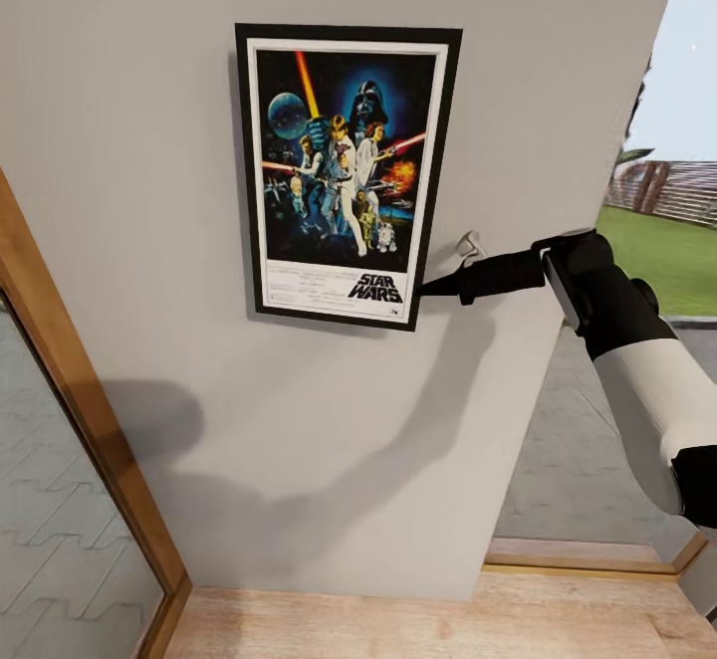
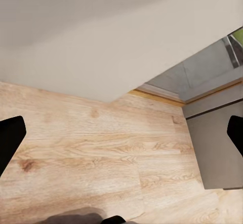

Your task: Pick up the poster from the kitchen countertop and hang it on one of the wall nails in the kitchen.

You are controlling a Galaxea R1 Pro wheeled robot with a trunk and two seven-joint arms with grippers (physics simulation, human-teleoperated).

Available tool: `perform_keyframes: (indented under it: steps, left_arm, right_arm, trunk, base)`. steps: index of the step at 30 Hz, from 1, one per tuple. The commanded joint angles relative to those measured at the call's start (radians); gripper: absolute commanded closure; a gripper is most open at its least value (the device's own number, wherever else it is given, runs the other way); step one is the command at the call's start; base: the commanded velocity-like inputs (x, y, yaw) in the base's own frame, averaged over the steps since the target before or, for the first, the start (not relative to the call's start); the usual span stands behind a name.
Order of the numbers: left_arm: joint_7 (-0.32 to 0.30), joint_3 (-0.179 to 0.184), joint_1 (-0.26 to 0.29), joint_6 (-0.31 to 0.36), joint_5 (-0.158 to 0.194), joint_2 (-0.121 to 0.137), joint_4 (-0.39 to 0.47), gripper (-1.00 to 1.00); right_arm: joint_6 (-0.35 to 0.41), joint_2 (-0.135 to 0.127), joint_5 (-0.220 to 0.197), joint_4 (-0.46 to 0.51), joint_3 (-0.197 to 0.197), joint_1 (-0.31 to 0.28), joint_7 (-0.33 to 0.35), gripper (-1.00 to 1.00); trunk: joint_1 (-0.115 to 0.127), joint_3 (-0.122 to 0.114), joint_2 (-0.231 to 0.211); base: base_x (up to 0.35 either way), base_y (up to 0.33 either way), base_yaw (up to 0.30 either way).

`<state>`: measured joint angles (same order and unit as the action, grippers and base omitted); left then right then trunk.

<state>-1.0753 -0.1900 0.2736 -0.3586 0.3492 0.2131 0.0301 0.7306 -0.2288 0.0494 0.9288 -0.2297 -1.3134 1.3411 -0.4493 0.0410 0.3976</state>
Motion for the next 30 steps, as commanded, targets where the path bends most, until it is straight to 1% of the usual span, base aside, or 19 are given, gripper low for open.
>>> perform_keyframes:
  steps: [1,9,15,21,30]
  left_arm:
    - [-0.003,-0.008,0.001,-0.005,-0.007,0.0,-0.001,-1.0]
    - [-0.003,-0.008,0.001,-0.005,-0.007,0.0,-0.001,-1.0]
    - [-0.003,-0.008,0.001,-0.006,-0.007,0.0,-0.001,-1.0]
    - [-0.003,-0.008,0.001,-0.006,-0.007,0.0,-0.001,-1.0]
    - [-0.003,-0.008,0.001,-0.006,-0.007,0.001,-0.001,-1.0]
  right_arm:
    - [0.01,0.0,0.004,0.001,0.0,-0.001,0.006,1.0]
    - [0.01,0.0,0.004,0.001,-0.001,-0.001,0.006,1.0]
    - [0.01,0.0,0.004,0.001,-0.001,-0.001,0.006,1.0]
    - [0.01,0.0,0.004,0.001,-0.001,-0.001,0.006,1.0]
    - [0.01,0.0,0.004,0.001,-0.002,-0.001,0.006,1.0]
  trunk:
    - [-0.001,0.002,0.002]
    - [-0.001,0.002,0.002]
    - [-0.001,0.002,0.002]
    - [-0.001,0.002,0.002]
    - [-0.001,0.002,0.002]
  base:
    - [0.0,0.0,0.0]
    - [0.006,0.005,0.0]
    - [0.1,0.085,0.0]
    - [0.017,0.026,0.0]
    - [0.019,0.088,0.0]
